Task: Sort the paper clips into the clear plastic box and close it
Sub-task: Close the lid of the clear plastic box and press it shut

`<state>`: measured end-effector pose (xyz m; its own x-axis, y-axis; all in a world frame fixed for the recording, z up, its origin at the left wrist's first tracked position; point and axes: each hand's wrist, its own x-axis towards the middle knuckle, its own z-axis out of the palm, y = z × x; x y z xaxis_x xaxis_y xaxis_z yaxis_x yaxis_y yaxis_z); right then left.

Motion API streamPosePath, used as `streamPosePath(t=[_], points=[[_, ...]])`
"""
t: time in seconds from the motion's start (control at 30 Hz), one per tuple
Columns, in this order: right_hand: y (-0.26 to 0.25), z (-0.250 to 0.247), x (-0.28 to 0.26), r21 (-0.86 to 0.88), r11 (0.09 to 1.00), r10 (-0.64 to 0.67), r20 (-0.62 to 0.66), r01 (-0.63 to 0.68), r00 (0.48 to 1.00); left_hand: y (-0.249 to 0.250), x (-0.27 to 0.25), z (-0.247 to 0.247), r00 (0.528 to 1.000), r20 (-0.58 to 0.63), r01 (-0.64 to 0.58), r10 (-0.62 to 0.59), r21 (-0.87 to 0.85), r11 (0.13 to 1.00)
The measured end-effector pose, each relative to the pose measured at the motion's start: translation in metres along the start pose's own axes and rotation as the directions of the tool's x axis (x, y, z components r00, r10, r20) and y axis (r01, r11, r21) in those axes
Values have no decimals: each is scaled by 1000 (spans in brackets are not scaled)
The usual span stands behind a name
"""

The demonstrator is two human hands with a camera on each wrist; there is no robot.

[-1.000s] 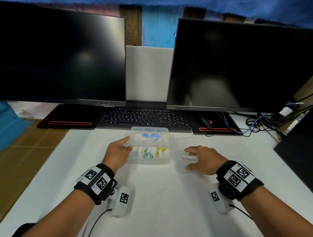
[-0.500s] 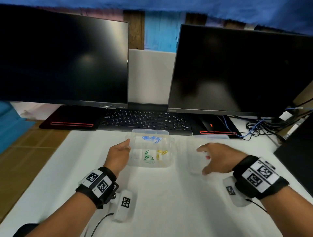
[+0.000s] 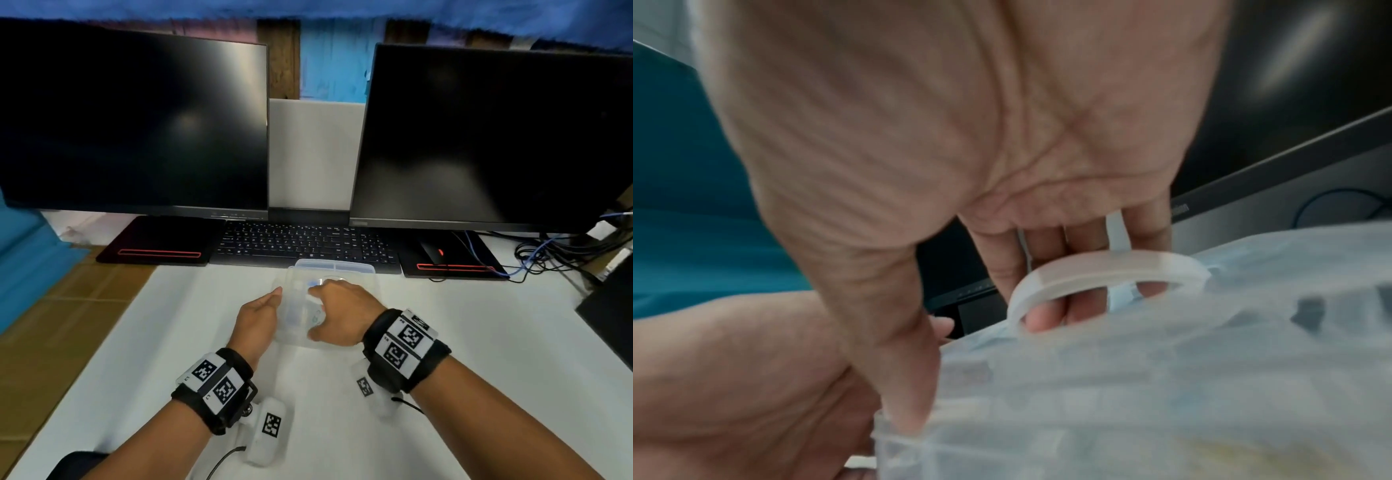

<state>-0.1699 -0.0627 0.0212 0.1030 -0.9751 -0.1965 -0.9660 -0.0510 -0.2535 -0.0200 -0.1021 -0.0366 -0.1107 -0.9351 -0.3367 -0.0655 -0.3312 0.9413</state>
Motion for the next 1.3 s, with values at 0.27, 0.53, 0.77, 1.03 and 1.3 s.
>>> streamPosePath(t=[0.27,0.53,0.77,1.03,1.3], points=[[1,-8,6,108,994,17,2,-17,1000,3,-4,1,1000,3,1,-1,22,1000],[-2,0,10,83,996,25,74,-31,997,0,-5,-1,1000,7,-21,21,36,999],[2,-3,13,112,993,21,75,-29,997,0,-2,0,999,15,-48,48,10,999],[11,-8,8,132,990,31,96,-44,995,1,-5,2,995,5,-98,98,38,994],[13,-7,7,130,990,31,103,-44,994,3,-9,4,996,10,-93,93,49,994]])
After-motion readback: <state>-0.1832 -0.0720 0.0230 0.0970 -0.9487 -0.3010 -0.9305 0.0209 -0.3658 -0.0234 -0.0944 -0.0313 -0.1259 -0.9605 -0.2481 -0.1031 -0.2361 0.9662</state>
